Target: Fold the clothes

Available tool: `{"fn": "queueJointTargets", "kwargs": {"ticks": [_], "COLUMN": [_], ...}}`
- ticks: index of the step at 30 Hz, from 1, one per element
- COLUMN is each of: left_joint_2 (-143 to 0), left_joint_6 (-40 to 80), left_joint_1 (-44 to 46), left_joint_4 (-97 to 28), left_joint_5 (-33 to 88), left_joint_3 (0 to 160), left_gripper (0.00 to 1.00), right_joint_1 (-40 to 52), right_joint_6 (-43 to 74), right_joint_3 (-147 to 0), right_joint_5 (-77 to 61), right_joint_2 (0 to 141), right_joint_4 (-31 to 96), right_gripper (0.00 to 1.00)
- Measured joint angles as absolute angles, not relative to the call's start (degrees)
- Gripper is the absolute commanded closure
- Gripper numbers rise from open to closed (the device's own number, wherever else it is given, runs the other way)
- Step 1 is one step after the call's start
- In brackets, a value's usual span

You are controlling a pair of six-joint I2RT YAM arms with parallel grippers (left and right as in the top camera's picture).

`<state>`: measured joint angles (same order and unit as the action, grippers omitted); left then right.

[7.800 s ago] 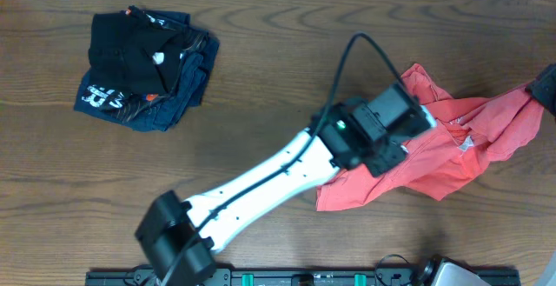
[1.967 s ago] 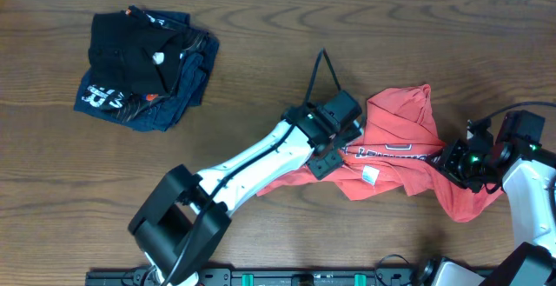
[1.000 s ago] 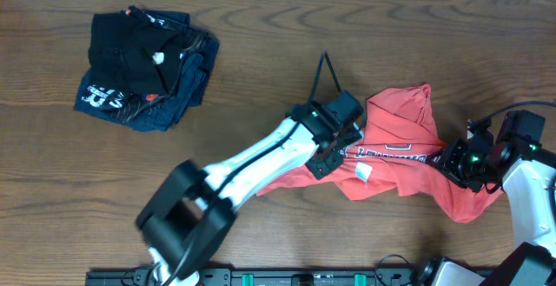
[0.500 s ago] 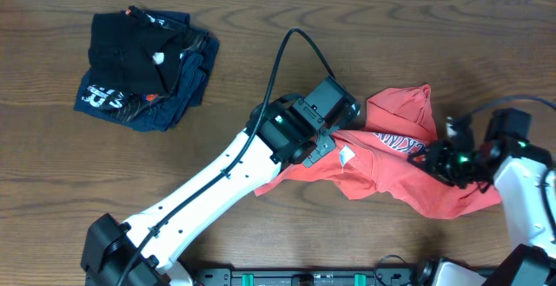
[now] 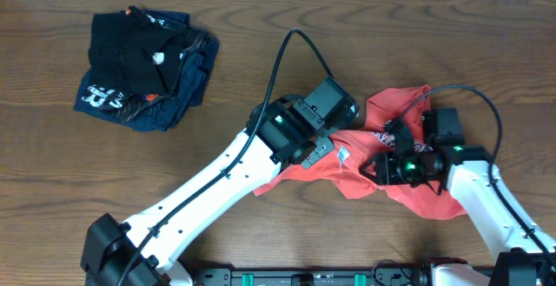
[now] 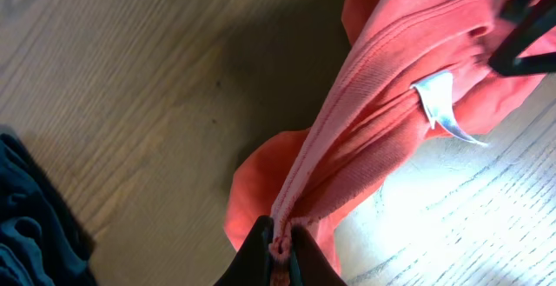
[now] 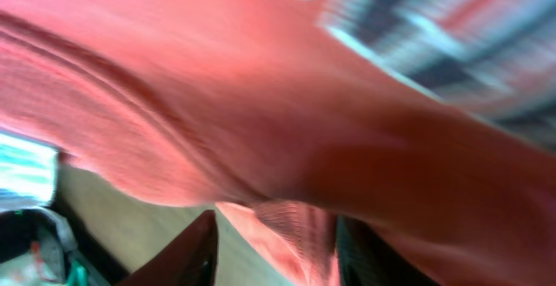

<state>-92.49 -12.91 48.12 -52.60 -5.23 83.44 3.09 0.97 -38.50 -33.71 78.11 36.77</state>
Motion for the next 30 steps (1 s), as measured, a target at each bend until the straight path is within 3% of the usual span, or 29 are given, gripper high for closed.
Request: {"fn": "queueJointTargets", "kwargs": {"ticks": [2,5,9,17,18,21,26,30], "left_joint_2": [-92.5,-92.5,-92.5,-92.5,-92.5,-92.5,-92.5,-92.5], "left_joint_6": [-12.9,-12.9,-12.9,-12.9,-12.9,-12.9,-12.9,-12.9], "left_joint_1": [48.1,48.1,48.1,48.1,48.1,48.1,48.1,48.1], "left_joint_4": [-52.8,-53.6,-53.8,-53.8,-53.8,-53.9,-54.2,-53.8], "left_joint_5": [-5.4,-5.4,-5.4,-5.6,-5.6,-5.6,-5.6,-5.6], "left_joint_3": [83.4,83.4,83.4,83.4,83.4,83.4,83.4,83.4], "left_gripper": [0.94,0.94,0.94,0.94,0.94,0.94,0.94,0.94], "right_joint_1": [4.7,5.8,5.8,5.7,5.6,5.4,5.5,5.4], "right_joint_6": [1.6,5.0,9.1,11.6,11.5,10.4,9.0,8.8], "right_joint_3": [-38.5,-38.5,-38.5,-39.9,-40.4,-41.7,-41.8,-41.8], "right_joint_5": [-31.9,-24.7,-15.8,-11.3,-11.8,-15.2,-16.9,-16.5], "right_joint_2": [78.1,78.1,78.1,78.1,78.1,78.1,78.1,78.1], "right_joint_4": [35.4,34.6,33.7,32.4,32.6,36.2,48.6,52.1], "right_gripper": [0.79,0.86,0.89,0.96,0.94,0.73,0.61,0.58]}}
